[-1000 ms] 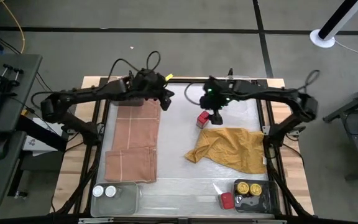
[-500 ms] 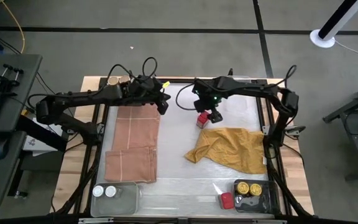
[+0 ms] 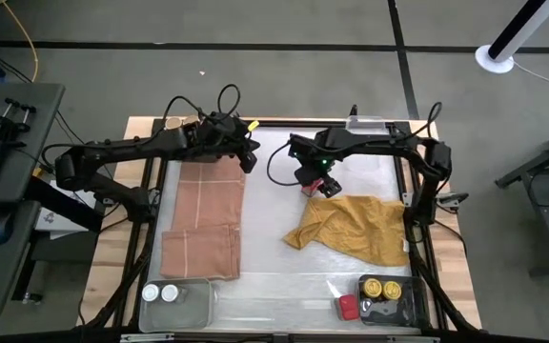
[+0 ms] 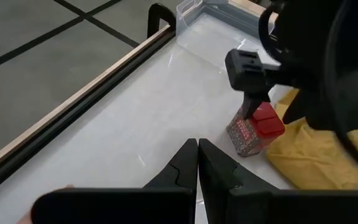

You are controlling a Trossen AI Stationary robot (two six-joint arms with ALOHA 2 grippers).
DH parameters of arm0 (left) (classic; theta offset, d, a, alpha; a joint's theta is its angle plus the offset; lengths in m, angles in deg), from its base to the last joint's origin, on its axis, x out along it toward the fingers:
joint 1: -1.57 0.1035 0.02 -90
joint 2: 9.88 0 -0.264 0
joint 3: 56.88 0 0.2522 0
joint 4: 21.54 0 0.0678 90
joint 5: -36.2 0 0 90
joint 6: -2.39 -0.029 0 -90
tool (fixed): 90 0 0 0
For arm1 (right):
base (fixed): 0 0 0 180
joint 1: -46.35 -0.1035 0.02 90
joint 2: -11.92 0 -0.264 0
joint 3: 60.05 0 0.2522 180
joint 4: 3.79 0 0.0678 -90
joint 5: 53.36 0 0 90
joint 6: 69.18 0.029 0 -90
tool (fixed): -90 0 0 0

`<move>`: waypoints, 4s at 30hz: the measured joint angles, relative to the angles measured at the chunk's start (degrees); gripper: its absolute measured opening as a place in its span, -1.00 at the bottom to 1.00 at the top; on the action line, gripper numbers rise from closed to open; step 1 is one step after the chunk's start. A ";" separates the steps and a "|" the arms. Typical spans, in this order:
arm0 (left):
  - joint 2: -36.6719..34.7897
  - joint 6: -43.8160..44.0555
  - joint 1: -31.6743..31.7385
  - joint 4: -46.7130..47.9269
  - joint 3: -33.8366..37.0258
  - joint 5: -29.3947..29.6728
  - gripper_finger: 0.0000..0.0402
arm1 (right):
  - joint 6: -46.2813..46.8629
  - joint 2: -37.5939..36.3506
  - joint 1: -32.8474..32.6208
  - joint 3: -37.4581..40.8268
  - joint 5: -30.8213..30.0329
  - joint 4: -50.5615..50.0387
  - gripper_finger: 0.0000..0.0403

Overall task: Sort spices by type
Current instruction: Put the top red seasoning can into the transparent bin, then put the red seasoning can into the transparent bin

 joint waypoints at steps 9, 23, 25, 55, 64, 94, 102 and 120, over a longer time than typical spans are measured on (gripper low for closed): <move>0.00 -0.98 0.12 0.10 0.00 -0.38 -1.00 | 1.32 4.17 -1.17 0.02 -5.75 2.21 0.53; -3.16 -9.01 3.09 -0.21 -0.04 -0.94 -1.00 | 16.23 -5.15 8.17 -2.05 -8.27 0.66 0.03; -3.17 -9.46 4.46 -0.44 -0.09 -0.94 -1.00 | 20.88 -8.91 11.30 -2.10 -8.59 0.64 0.03; -2.82 -10.00 8.44 -2.57 -0.09 -5.40 -1.00 | 74.31 -2.55 39.37 -1.75 -6.91 -6.89 0.03; -2.82 -10.02 8.44 -2.48 -0.09 -5.38 -1.00 | 76.34 0.30 38.24 -1.75 -10.72 -4.21 0.13; -2.82 -9.38 8.44 -2.42 -0.07 -5.38 -1.00 | 82.17 0.30 37.76 -1.75 -11.69 -0.43 0.16; -2.82 -9.39 8.44 -1.26 -0.07 -5.39 -1.00 | 82.14 0.30 37.76 -1.75 -12.80 -0.97 0.16; -2.81 -9.44 8.44 -1.13 -0.07 -5.39 -1.00 | 77.36 0.27 37.14 -1.75 -11.15 -0.77 0.64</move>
